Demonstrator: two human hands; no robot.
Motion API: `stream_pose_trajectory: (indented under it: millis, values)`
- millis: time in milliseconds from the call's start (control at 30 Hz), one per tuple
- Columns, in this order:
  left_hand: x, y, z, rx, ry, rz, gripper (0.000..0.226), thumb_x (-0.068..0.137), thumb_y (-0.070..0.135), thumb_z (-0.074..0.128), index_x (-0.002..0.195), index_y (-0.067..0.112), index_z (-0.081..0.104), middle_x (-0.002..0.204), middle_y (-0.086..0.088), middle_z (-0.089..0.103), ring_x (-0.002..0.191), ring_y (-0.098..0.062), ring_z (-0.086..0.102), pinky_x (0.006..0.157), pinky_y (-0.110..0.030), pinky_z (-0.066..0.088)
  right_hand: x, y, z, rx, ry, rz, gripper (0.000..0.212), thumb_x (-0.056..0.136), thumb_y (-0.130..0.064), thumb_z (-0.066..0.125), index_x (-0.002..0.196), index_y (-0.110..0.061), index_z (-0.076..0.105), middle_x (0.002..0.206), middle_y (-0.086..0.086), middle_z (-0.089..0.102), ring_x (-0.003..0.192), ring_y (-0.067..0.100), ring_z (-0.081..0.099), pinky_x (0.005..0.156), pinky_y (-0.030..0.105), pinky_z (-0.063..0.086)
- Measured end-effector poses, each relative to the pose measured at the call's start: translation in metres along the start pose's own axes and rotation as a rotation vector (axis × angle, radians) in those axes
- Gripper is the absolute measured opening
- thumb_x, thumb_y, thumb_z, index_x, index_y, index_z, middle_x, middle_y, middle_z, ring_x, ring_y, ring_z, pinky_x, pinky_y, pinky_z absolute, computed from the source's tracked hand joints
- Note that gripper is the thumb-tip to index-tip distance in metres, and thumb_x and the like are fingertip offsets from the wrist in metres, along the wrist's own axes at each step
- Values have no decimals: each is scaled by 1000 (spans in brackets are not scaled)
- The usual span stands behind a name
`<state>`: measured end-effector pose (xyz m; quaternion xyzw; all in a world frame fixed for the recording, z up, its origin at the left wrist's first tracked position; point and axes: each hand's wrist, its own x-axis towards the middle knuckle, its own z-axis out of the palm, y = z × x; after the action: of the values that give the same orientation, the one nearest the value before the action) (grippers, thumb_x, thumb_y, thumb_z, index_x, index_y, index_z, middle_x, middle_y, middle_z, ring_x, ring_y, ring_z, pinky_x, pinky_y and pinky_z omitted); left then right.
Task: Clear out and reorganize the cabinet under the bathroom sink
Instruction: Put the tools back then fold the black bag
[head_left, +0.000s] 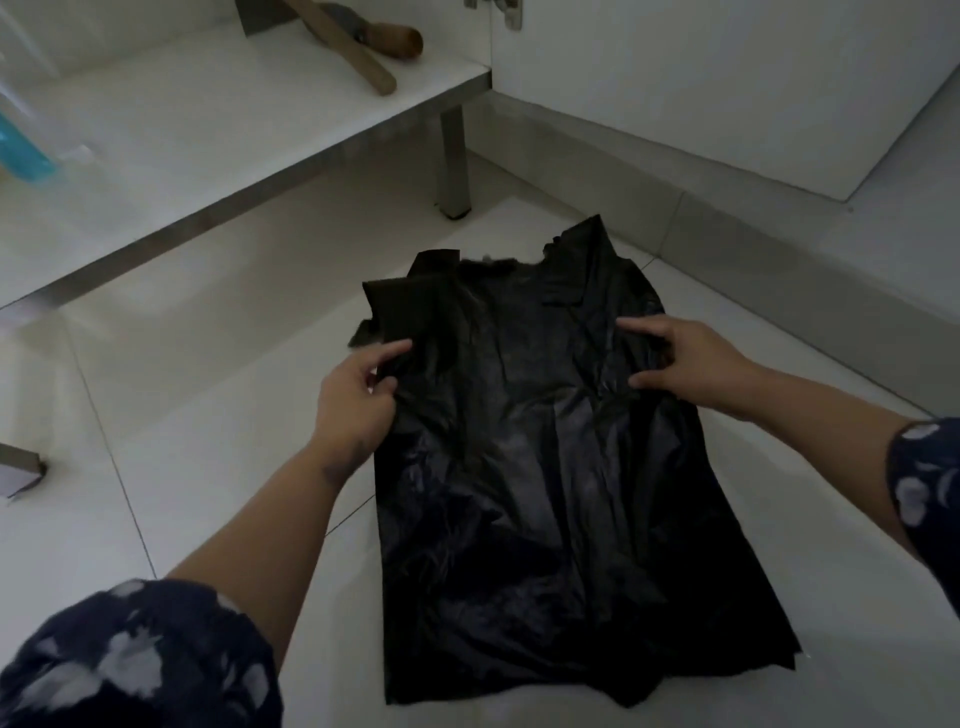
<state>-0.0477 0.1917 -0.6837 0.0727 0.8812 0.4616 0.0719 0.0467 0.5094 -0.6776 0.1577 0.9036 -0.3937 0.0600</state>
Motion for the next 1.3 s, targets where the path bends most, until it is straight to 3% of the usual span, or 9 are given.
stream_pose_trajectory:
  millis: [167, 333, 433, 533, 700, 767, 867, 1033, 1300]
  values:
    - [43, 9, 8, -157, -42, -22, 52, 91, -4, 46, 118, 37, 64, 122, -5, 64, 115, -22, 60, 104, -42, 45, 27, -13, -23, 217, 26, 85, 72, 78, 0, 74, 137, -32, 47, 130, 4, 57, 102, 30, 64, 85, 47, 56]
    - [79, 7, 32, -45, -102, -32, 49, 94, -5, 40, 129, 23, 58, 132, -6, 57, 123, -22, 53, 110, -35, 39, 43, 14, -18, 270, 75, 161, 77, 76, 1, 75, 142, -24, 43, 121, 6, 58, 96, 31, 64, 73, 37, 55]
    - [93, -6, 42, 118, -80, 15, 50, 92, -6, 40, 132, 19, 55, 139, -7, 51, 130, -24, 45, 109, -22, 28, 42, 43, -2, 102, 68, 170, 82, 72, -6, 80, 143, -18, 41, 136, 4, 49, 111, 25, 57, 94, 31, 47]
    - [93, -20, 53, 402, -76, 30, 48, 94, 11, 47, 139, 26, 46, 151, -5, 32, 136, -30, 31, 111, -38, 27, 37, 57, 8, -148, 55, 107, 83, 72, -14, 81, 144, -19, 39, 137, 13, 43, 123, 26, 46, 101, 21, 33]
    - [68, -13, 75, 658, -71, 334, 49, 92, 42, 52, 139, 35, 42, 151, 2, 28, 136, -29, 23, 107, -49, 28, 45, 32, 21, -586, 90, -90, 75, 82, -47, 66, 146, -34, 30, 153, 7, 19, 134, 31, 23, 107, 44, 30]
    - [69, -14, 83, 755, -271, 426, 53, 92, 51, 47, 143, 39, 36, 155, 7, 26, 143, -24, 17, 112, -47, 22, 49, 22, 34, -636, -77, -95, 75, 84, -58, 56, 148, -39, 22, 157, 3, 12, 141, 30, 14, 113, 48, 20]
    - [66, -27, 82, 844, -435, 294, 62, 92, 60, 40, 148, 43, 20, 159, 10, 14, 146, -20, 8, 115, -44, 18, 53, 21, 57, -670, -275, -44, 79, 83, -65, 50, 148, -44, 10, 160, 0, -3, 146, 28, -2, 117, 54, 9]
    - [40, -52, 61, 883, -423, 190, 66, 92, 61, 35, 149, 43, 9, 161, 9, 1, 148, -20, 1, 115, -46, 20, 48, 23, 70, -652, -277, -141, 77, 85, -68, 43, 148, -46, 5, 160, -3, -12, 147, 22, -11, 118, 51, 1]
    - [16, -49, 48, 771, -407, 276, 65, 91, 55, 47, 149, 38, 22, 160, 7, 10, 147, -21, 7, 118, -49, 14, 28, 16, 73, -679, -310, -228, 91, 80, -69, 50, 151, -37, 2, 160, -4, -12, 147, 20, -12, 118, 53, 0]
